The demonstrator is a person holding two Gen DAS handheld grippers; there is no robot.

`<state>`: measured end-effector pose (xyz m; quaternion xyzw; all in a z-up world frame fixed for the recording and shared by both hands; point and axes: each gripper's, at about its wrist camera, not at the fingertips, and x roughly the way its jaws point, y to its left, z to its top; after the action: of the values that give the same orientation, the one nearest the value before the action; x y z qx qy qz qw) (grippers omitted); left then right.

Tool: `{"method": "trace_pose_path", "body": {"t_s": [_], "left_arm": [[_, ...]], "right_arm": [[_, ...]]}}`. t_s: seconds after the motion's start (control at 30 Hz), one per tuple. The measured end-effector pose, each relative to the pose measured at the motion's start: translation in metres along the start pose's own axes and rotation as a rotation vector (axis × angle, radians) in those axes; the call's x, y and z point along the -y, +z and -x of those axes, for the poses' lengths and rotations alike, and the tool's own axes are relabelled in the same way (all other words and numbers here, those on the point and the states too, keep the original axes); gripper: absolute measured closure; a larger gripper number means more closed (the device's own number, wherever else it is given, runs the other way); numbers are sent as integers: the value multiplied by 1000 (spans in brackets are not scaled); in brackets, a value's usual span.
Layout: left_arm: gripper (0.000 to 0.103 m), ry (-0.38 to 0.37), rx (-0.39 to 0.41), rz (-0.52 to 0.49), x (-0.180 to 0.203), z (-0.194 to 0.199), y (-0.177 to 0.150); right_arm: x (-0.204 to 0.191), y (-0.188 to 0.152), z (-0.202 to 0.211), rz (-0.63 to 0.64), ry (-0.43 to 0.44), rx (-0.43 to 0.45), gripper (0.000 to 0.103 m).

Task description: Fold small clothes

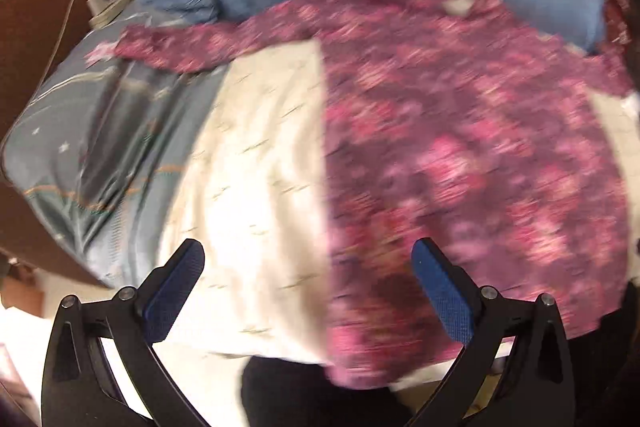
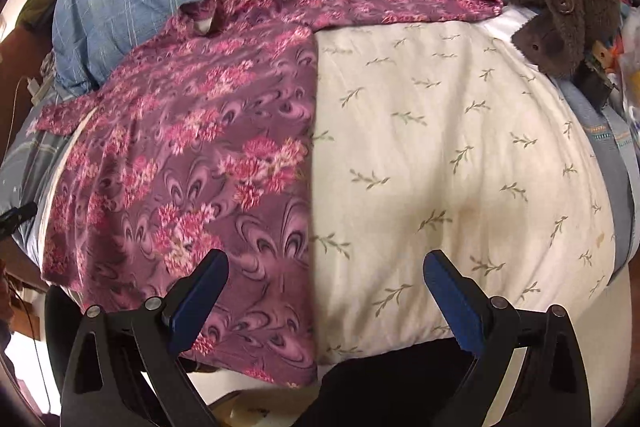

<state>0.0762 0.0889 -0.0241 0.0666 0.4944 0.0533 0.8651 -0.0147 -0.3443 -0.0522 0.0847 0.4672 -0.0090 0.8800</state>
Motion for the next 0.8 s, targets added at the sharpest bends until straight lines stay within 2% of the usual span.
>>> {"method": "trace_pose_path", "body": {"t_s": [0.03,0.1,0.13,0.2,0.23,0.27,0.3,0.33,0.37,0.4,0.43,0.5,0.57,0.63,0.7,0.8], "left_arm": [[0,-13,-41,7,-5,-10,-5],[0,-69,-113,34,-10,-24,-13],[0,-126,-177,56,-12,-36,-21],[0,-218,-257,80,-10,-49,-32],[0,-258,-282,90,-7,-53,-38],[1,-284,-278,97,-5,-52,-41],[7,-291,-258,99,-3,-49,-43],[33,-291,-227,93,0,-45,-43],[74,-295,-216,71,4,-41,-41],[92,-325,-228,78,6,-40,-39],[97,-351,-239,109,4,-38,-37],[98,-350,-225,129,0,-30,-32],[98,-348,-192,156,-10,-11,-34],[98,-361,-187,177,-20,-2,-38],[97,-350,-246,198,-24,-14,-49],[95,-287,-330,195,-18,-43,-56]], "right_arm": [[-1,-3,-4,-1,9,-11,5],[-6,-7,-15,-6,47,-48,14],[-8,-10,-20,-3,59,-68,25],[-19,-17,-19,55,8,-33,27],[-23,-19,-17,80,-2,-11,41],[-25,-22,-14,101,-14,15,71],[-25,-23,-13,112,16,22,90],[-23,-24,-13,111,51,20,99],[-22,-24,-12,113,57,24,99],[-21,-24,-11,119,73,23,99],[-18,-22,-7,109,101,23,99],[-7,-17,11,66,158,54,100],[9,-13,38,21,178,120,100],[21,-13,55,-6,200,141,100],[27,-18,49,-12,191,111,100],[24,-30,7,-27,185,-21,100]]}}
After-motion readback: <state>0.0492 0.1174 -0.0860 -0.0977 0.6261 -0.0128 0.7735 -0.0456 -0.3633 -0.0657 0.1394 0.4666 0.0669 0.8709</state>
